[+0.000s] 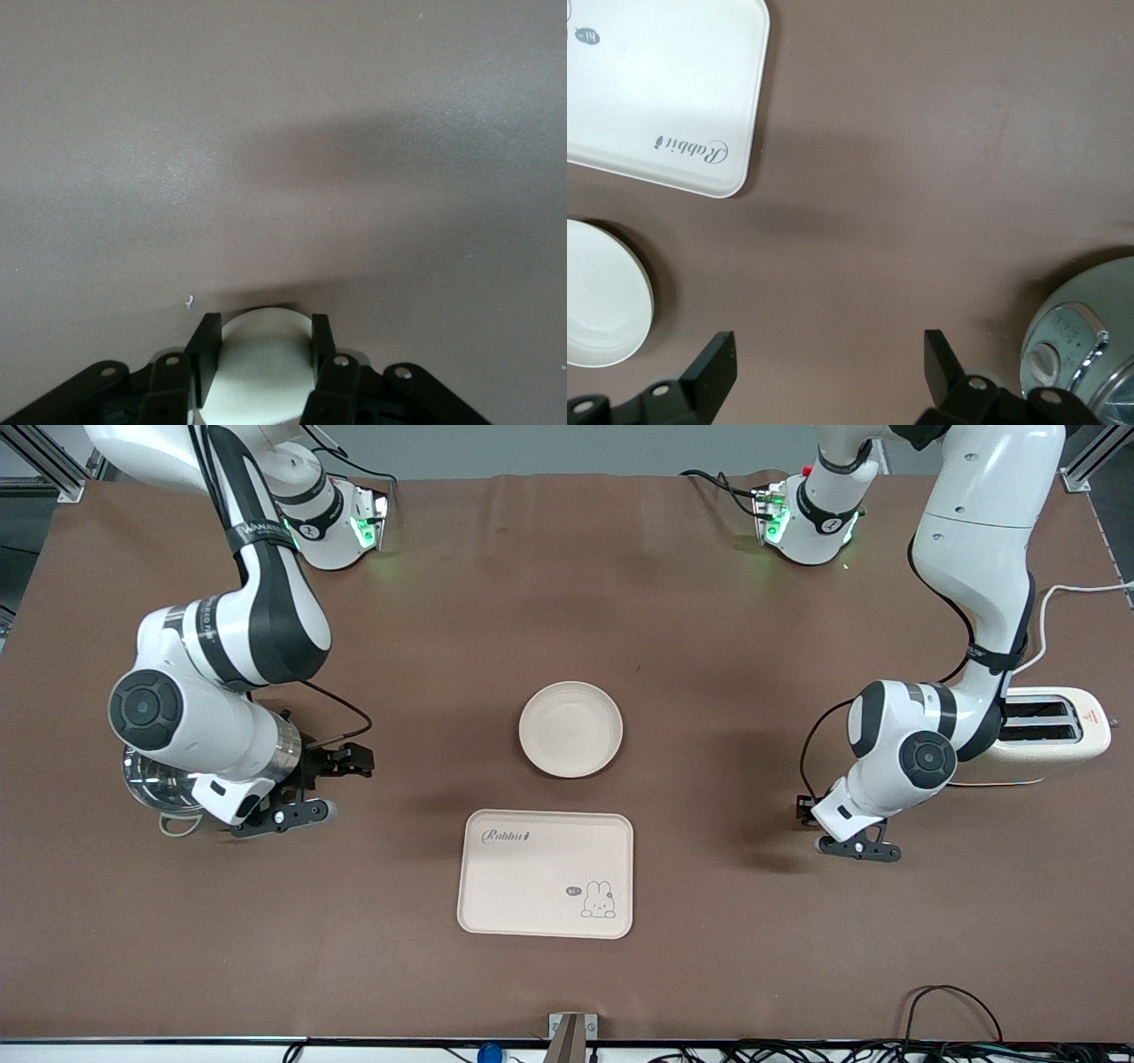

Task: Place bun in plate and plate on tray
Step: 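Close the left gripper on the small white bun, then carry the bun over the plate while the right gripper approaches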

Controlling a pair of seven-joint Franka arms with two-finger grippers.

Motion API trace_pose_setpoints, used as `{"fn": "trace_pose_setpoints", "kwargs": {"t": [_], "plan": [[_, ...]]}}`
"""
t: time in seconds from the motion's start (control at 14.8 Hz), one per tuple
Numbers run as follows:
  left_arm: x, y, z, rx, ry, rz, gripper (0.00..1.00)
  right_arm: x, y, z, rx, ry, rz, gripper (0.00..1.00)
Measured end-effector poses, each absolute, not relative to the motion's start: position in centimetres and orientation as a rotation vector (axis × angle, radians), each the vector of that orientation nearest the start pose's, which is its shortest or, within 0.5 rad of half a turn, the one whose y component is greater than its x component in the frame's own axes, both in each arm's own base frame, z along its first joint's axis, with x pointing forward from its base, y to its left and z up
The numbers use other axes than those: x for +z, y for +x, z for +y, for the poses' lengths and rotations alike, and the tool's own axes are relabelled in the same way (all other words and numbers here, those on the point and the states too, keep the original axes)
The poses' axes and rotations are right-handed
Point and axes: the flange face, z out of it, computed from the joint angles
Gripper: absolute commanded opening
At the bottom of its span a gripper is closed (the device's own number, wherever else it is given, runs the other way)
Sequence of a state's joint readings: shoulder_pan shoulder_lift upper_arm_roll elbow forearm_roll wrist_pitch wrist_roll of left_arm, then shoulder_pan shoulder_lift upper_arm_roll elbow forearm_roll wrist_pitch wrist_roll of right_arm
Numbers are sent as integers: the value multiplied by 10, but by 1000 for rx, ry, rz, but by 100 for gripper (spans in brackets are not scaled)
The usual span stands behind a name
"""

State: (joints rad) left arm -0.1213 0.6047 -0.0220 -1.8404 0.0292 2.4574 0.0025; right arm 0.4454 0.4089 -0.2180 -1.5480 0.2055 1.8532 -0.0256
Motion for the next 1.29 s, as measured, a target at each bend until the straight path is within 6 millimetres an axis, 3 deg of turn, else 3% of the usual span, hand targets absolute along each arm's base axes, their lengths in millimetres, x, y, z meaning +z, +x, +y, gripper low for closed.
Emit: {"fn": "trace_pose_setpoints", "kwargs": {"t": [0.07,0.47,0.68,0.81,0.95,1.08,1.29], "plan": [[199,640,-92,-21,-3126,259,1,410,638,190,155,-3022,-318,86],[209,641,-105,-48,-3130,338,0,395,632,226,164,-3019,-392,81],[241,644,-145,-54,-3164,333,0,386,629,247,174,-3018,-438,81],[275,645,-190,-5,-3205,198,0,380,629,257,162,-2995,-433,81],[300,634,-248,26,-3234,36,0,376,628,264,163,-2961,-410,82],[305,608,-312,50,-3233,-119,0,372,626,271,176,-2951,-416,82],[294,551,-403,106,-3200,-335,0,362,620,289,194,-2941,-420,82]]}}
